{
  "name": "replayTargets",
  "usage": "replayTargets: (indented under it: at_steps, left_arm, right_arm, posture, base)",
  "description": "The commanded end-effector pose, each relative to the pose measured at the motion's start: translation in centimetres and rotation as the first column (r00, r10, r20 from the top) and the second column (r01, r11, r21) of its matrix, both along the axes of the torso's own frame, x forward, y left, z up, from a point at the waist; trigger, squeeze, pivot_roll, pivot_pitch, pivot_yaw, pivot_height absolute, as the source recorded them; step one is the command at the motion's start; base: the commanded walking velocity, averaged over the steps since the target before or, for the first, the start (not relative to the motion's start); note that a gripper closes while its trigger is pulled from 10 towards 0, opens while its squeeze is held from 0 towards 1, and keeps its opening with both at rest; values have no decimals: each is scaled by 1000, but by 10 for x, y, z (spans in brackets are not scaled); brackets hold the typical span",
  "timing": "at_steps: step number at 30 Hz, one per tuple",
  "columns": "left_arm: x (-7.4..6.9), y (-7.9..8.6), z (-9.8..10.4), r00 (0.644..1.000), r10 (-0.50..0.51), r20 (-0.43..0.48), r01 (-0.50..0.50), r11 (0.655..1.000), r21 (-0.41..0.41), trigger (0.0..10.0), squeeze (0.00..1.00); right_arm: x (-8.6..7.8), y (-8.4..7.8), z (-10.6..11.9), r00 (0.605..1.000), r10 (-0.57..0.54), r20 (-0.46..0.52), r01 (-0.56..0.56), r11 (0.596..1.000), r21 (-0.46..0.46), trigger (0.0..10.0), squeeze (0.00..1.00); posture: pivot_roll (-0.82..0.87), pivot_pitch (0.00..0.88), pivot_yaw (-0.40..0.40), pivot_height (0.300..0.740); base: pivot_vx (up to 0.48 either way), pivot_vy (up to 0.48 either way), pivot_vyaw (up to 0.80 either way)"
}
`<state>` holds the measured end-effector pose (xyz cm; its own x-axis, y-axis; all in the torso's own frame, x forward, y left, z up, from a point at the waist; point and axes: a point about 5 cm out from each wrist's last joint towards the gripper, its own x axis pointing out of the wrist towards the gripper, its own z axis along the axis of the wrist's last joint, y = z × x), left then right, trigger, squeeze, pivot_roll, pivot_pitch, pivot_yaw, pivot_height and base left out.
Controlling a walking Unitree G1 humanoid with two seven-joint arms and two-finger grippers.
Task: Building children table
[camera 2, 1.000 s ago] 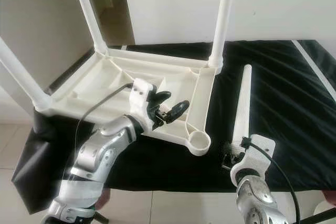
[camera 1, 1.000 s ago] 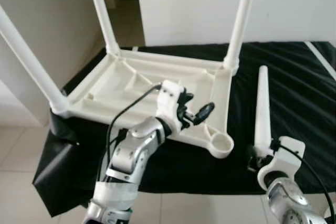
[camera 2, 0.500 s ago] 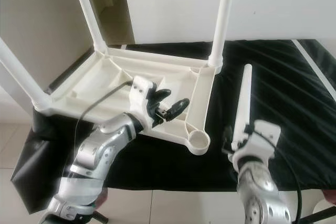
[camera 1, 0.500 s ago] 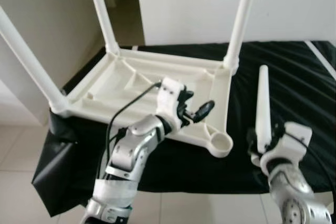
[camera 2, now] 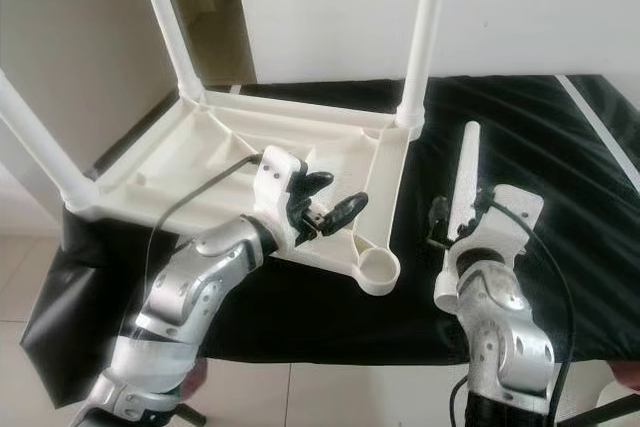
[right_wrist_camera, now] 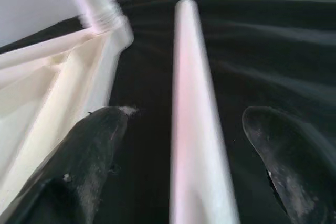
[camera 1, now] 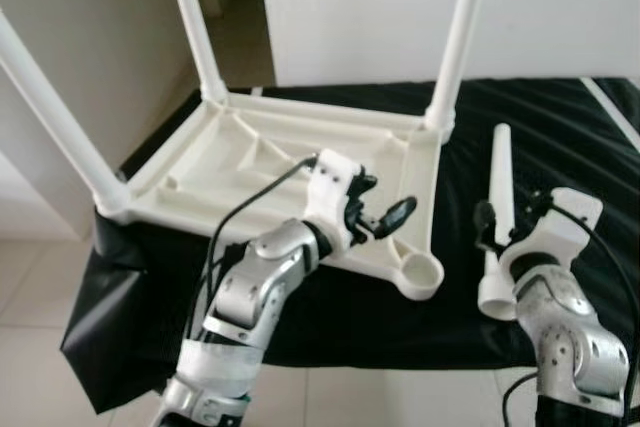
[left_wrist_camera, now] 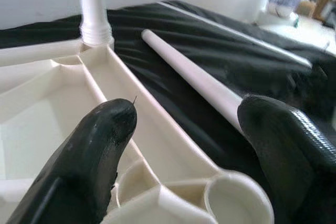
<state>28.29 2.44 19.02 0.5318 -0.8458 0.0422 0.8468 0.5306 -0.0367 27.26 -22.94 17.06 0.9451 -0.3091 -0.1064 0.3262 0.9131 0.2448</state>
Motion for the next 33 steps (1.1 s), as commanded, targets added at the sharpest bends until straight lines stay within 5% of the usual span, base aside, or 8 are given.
replayTargets:
  at_steps: [1,13,26,28,33]
  left_arm:
    - [-15,-4,-6,978,-206,-11,206,978,29,10000,0]
    - [-42,4,-19,917,-394,-60,398,909,126,10000,0]
    - [-46,4,-18,920,-383,-87,391,913,115,10000,0]
    - [-50,4,-16,922,-374,-102,383,919,95,10000,0]
    - [-53,5,-15,923,-371,-108,380,920,93,10000,0]
  right_arm:
    - [2,-7,-6,999,-36,-23,36,999,28,10000,0]
    - [22,-6,-7,996,48,-80,-43,997,67,10000,0]
    - [40,-6,-8,969,78,-232,-56,993,99,10000,0]
    - [44,-6,-18,938,79,-337,-46,994,103,10000,0]
    - [45,-8,-24,917,67,-394,-29,994,102,10000,0]
  posture:
    - [-6,0,26,740]
    - [12,0,34,740]
    - [27,0,26,740]
    - [33,0,18,740]
    - [37,0,13,740]
  base:
    - [0,0,0]
    - [0,0,0]
    - [0,0,0]
    - [0,0,0]
    - [0,0,0]
